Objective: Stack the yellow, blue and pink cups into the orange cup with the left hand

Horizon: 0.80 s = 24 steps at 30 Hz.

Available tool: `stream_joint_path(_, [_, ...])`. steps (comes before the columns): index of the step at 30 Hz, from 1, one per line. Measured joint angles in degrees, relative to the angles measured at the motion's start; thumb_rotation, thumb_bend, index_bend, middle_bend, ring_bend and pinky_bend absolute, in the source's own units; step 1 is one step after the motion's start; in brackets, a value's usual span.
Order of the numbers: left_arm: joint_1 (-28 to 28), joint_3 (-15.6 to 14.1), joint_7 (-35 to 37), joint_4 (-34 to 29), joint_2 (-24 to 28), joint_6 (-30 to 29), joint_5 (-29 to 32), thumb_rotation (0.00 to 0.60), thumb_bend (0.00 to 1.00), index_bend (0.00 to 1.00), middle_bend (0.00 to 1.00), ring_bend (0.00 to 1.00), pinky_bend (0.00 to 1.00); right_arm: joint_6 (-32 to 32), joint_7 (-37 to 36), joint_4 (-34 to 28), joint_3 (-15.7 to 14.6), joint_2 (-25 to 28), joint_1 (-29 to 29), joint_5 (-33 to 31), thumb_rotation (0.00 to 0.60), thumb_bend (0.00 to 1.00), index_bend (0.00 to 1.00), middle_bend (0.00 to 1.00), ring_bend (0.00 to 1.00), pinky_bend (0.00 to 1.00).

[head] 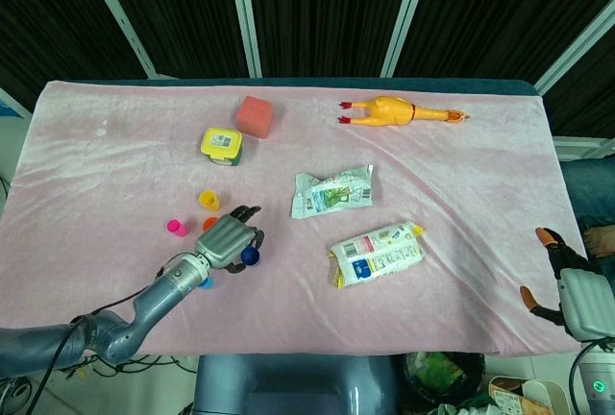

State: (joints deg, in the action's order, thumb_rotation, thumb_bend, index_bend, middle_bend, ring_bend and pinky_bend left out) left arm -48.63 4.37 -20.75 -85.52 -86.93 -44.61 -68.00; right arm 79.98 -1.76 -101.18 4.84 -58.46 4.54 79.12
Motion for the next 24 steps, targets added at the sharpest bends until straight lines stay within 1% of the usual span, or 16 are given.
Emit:
stream_joint_path(6, [-0.2,-0.09,0.1,0.21,-0.05,0.22,0.56,0.6,0.28,0.47,0.5,0.01,0.11,-0.1,-0.05,-0.08,-0.02,0.06,0.03,-0.03,0.6,0.27,0.03,0.06,0.16,0.21])
stream_joint_path(24, [-0.55,-0.28,0.64,-0.2,0.44,0.07,1.09,0.6,0.28,0.46,0.5,0.01,0.11,-0.06,0.27,-0.02,-0.11,0.05,0.0,-0.04,0.6,0.27,0.03,0.06,0.16,0.21])
